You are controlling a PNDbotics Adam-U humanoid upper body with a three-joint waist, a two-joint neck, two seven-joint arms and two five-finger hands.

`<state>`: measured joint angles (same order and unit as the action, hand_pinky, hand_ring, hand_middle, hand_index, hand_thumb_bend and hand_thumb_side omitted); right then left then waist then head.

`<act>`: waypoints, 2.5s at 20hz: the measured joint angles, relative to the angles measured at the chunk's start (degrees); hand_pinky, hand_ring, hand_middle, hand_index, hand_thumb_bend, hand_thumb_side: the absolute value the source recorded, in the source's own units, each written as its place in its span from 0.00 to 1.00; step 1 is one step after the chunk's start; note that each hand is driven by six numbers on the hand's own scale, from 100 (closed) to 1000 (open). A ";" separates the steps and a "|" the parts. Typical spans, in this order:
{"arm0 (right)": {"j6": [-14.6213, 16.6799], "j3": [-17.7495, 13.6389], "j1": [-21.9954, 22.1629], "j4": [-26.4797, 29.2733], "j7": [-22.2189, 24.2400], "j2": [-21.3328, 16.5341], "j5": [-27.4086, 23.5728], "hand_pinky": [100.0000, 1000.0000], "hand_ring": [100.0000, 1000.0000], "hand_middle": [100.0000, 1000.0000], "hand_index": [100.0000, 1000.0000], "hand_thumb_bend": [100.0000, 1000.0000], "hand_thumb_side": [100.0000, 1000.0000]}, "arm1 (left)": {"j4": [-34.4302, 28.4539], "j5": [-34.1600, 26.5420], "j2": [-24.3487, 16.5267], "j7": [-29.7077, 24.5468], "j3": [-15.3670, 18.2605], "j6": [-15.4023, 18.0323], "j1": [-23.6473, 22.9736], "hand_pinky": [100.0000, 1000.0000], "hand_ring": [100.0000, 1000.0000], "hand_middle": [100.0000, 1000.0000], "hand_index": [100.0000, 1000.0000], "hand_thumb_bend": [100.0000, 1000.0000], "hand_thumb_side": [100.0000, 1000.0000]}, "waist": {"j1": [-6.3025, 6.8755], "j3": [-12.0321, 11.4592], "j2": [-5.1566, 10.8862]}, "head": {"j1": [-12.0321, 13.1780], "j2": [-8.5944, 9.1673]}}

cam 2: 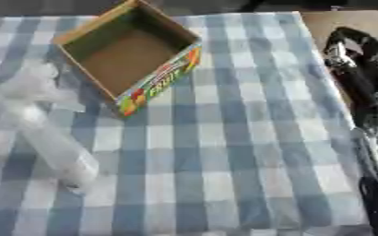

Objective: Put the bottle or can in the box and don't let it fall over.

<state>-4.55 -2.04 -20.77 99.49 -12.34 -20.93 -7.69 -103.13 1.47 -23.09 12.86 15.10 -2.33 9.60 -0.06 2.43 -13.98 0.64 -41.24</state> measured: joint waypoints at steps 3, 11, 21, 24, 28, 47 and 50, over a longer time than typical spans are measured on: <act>0.00 0.00 0.00 0.00 0.00 0.00 0.00 0.72 0.72 0.88 0.76 0.08 0.44 | 0.00 0.00 0.00 -0.01 0.05 0.02 -0.03 0.88 0.49 0.62 0.75 0.85 0.33 | 0.00 0.00 0.00 | 0.05 0.02; -0.01 0.02 0.02 0.00 0.00 -0.01 0.00 0.72 0.72 0.88 0.76 0.08 0.44 | 0.01 0.09 -0.17 -1.22 -0.07 0.60 -2.50 0.88 0.49 0.62 0.76 0.85 0.32 | 0.02 0.09 0.00 | 0.54 0.11; -0.12 0.19 0.06 0.00 -0.11 -0.16 0.00 0.72 0.72 0.88 0.76 0.08 0.44 | -1.28 -0.78 -3.40 -5.43 -2.09 2.84 -10.18 0.88 0.49 0.62 0.76 0.84 0.31 | 0.17 -0.02 0.21 | 1.12 0.57; -0.14 0.30 0.07 0.00 -0.13 -0.16 0.00 0.72 0.72 0.88 0.76 0.08 0.44 | -1.85 -1.57 -3.58 -6.54 -2.72 3.08 -11.43 0.89 0.49 0.62 0.76 0.84 0.31 | 0.09 0.00 0.62 | 1.30 0.58; -0.14 0.31 0.08 0.00 -0.13 -0.16 0.00 0.72 0.72 0.88 0.76 0.08 0.44 | -2.34 -2.41 -3.37 -7.90 -3.66 3.03 -12.66 0.89 0.49 0.62 0.76 0.84 0.30 | -0.03 -0.02 0.85 | 1.32 0.60; -0.15 0.36 0.07 0.00 -0.11 -0.15 -0.01 0.72 0.73 0.88 0.76 0.07 0.44 | -3.82 -5.30 -1.59 -15.32 -8.80 2.31 -13.94 0.89 0.49 0.62 0.76 0.84 0.29 | 0.00 -0.41 1.12 | 1.85 1.27; -0.15 0.38 0.07 0.00 -0.11 -0.15 -0.13 0.72 0.73 0.88 0.75 0.07 0.44 | -4.20 -5.33 -1.59 -16.24 -9.58 2.21 -13.52 0.89 0.49 0.62 0.76 0.84 0.29 | 0.05 -0.41 1.12 | 1.95 1.37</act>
<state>-4.70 -1.66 -20.70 99.50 -12.45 -21.08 -7.82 -107.33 -3.86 -24.68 -3.38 5.52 -0.12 -3.93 -0.02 2.01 -12.86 2.59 -39.86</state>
